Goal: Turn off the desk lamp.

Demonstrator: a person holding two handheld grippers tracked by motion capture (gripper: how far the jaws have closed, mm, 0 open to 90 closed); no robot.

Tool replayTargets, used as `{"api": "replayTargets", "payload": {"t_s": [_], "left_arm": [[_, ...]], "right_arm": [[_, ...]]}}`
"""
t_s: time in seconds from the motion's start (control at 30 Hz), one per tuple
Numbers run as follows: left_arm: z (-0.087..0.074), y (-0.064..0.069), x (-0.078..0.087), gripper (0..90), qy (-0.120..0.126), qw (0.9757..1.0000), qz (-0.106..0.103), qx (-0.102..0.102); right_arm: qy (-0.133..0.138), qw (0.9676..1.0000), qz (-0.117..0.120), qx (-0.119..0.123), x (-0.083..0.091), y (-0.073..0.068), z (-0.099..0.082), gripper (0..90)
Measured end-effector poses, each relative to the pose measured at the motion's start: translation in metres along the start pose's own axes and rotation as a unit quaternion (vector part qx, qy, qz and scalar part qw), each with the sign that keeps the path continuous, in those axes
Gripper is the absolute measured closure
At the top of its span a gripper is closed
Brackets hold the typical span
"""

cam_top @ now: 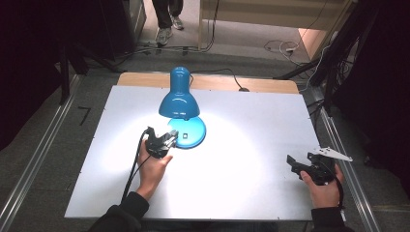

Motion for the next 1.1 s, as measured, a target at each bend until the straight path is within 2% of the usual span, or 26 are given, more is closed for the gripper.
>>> {"api": "replayTargets", "payload": {"t_s": [0.4,0.63,0.93,1.1], "left_arm": [[0.003,0.006,-0.009,90.0,-0.002,0.9997,-0.024,0.007],[0.003,0.009,-0.014,90.0,-0.002,0.9996,-0.027,0.001],[0.003,0.012,-0.02,90.0,-0.002,0.9995,-0.031,0.005],[0.004,0.015,-0.023,90.0,-0.005,0.9994,-0.033,-0.002]], "right_arm": [[0.0,1.0,0.0,0.0,0.0,0.0,0.0,14.9],[0.0,1.0,0.001,0.0,0.0,0.0,0.0,15.0],[0.0,1.0,0.001,0.0,0.0,0.0,0.0,15.0],[0.001,1.0,0.0,0.0,0.0,0.0,0.0,15.0]]}}
Point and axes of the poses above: each handheld gripper's, and its own axes: x roughly backward along the jaws, z roughly out of its top, y roughly to its right, the point moved 1 cm from there along -x, roughly forward along the jaws, and after that the axes turned 5 degrees about z, right-handed, at the moved point
